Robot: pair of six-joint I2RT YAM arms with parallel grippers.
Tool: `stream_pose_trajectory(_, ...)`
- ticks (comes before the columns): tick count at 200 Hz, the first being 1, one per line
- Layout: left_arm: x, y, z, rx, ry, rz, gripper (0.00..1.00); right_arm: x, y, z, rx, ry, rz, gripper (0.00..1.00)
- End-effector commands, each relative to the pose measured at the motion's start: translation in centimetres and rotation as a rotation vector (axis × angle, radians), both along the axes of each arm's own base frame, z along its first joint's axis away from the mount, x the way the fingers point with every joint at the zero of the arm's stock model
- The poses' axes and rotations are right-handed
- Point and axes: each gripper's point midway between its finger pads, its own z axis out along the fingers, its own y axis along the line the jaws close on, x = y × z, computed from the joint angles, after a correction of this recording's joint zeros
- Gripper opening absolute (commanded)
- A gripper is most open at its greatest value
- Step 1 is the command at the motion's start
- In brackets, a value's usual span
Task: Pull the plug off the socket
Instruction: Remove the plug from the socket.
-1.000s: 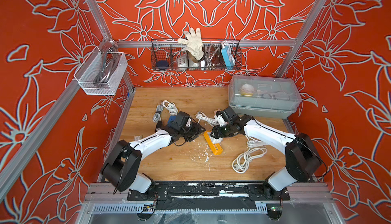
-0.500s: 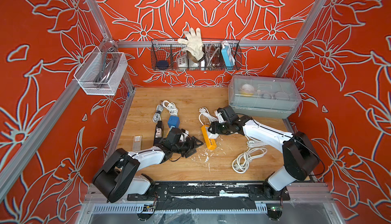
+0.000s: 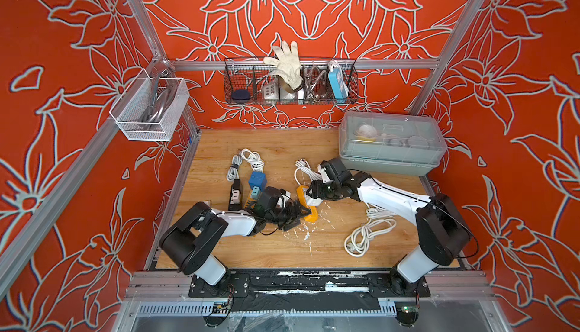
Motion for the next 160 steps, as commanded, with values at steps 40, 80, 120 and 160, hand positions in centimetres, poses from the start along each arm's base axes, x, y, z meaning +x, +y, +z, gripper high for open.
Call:
stream_pose_trajectory(40,1.2,-1.3,-1.0,0.003,0.015,0.009,0.57,0.0,0.7,0.1,0.03,0.0,-0.016,0.35)
stream_pose_trajectory(80,0.9,-0.8,-3.0,0.042,0.096,0.039,0.31,0.0,0.5,0.3,0.014,-0.008,-0.02,0.35)
stream_pose_trajectory(120,0.3,0.6,-4.6,0.116,0.18,0.087,0.14,-0.2,-0.6,1.6,-0.017,-0.034,-0.034,0.35)
stream_pose_trajectory(160,-0.2,2.0,-6.3,0.081,0.277,0.152,0.06,-0.3,-3.2,2.7,0.051,-0.061,-0.092,0.35)
